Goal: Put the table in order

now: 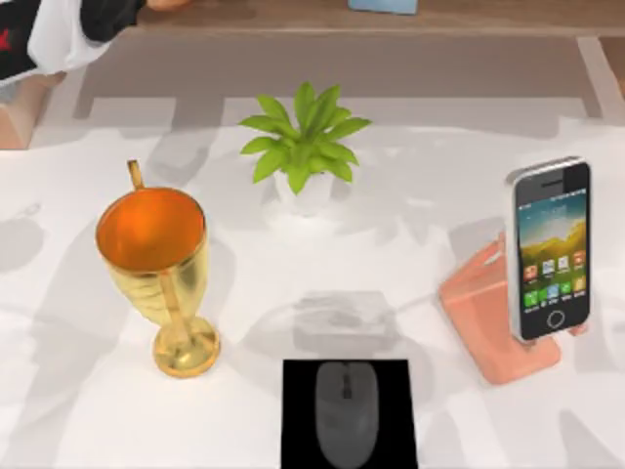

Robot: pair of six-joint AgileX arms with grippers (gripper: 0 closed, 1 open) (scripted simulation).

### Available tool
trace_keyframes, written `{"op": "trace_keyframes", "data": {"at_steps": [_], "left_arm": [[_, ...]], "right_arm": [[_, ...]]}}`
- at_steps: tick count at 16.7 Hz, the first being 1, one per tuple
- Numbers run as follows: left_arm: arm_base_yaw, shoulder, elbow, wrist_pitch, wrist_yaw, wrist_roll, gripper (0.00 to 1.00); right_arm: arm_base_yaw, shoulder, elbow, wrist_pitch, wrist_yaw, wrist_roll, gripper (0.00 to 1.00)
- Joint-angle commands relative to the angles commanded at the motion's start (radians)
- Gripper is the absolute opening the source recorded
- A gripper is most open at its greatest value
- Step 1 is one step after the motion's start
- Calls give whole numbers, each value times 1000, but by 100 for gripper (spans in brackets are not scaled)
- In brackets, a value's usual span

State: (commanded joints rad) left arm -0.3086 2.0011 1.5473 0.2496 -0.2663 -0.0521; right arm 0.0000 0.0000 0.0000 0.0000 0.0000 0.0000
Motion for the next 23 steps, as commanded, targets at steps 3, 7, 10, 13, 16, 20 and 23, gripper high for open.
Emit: {"op": "trace_keyframes", "data": {"at_steps": [3,7,10,13,16,20,23], "left_arm": [[5,-4,-4,2,1,2,0],[2,-4,-5,1,-1,-1,0],[0,0,0,0,0,0,0],[0,0,0,0,0,0,15],[0,0,0,0,0,0,38],[0,0,0,0,0,0,68],[0,0,0,0,0,0,90]], "right_arm": [[0,0,0,0,0,0,100],[0,0,0,0,0,0,100],[0,0,0,0,0,0,100],[0,0,0,0,0,0,100],[0,0,0,0,0,0,100],[0,0,0,0,0,0,100],[0,0,0,0,0,0,100]]}}
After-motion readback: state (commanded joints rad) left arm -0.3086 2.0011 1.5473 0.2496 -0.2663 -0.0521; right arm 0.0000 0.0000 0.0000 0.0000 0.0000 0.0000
